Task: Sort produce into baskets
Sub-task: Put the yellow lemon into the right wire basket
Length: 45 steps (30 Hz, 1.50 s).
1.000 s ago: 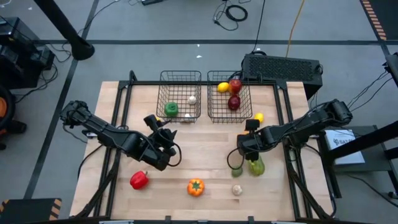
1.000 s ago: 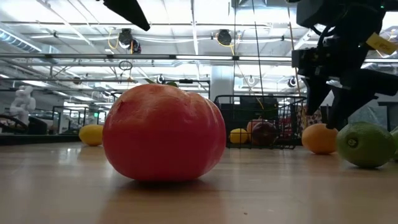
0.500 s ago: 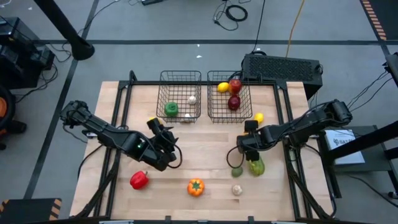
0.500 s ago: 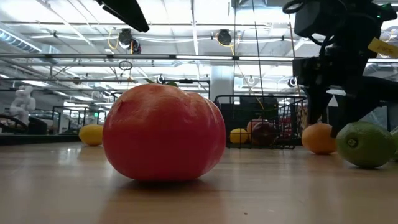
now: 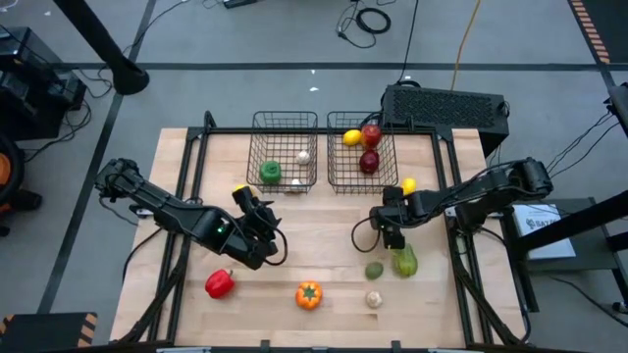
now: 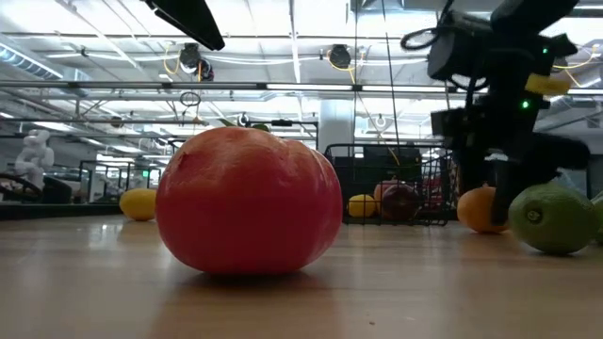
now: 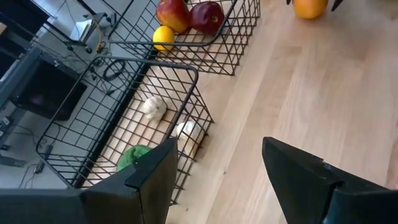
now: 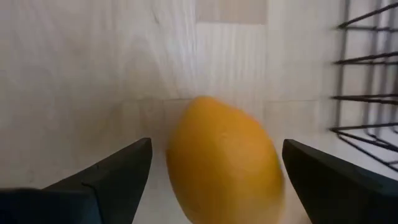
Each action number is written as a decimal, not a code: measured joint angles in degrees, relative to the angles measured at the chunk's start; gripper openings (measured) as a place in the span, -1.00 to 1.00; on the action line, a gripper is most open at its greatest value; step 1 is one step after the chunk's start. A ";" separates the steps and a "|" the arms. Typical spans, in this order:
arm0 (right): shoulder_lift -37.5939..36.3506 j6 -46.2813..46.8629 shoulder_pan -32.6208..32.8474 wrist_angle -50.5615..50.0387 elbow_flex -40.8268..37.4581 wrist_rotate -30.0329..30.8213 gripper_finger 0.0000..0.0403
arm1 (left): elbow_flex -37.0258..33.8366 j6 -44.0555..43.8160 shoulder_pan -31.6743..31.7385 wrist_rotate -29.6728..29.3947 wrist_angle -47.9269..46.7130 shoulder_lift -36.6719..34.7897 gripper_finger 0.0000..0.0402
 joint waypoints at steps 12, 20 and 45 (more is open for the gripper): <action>3.28 1.68 -0.08 0.23 -0.25 -0.05 0.74 | 0.00 0.48 0.00 0.15 -0.18 0.00 0.20; 2.26 3.40 -0.03 -0.88 -0.29 -0.16 0.37 | 0.00 0.44 0.00 0.15 -0.19 0.00 0.20; 0.10 1.24 1.06 -6.92 21.92 -11.59 0.28 | 0.00 0.05 0.00 0.74 -0.29 0.00 0.20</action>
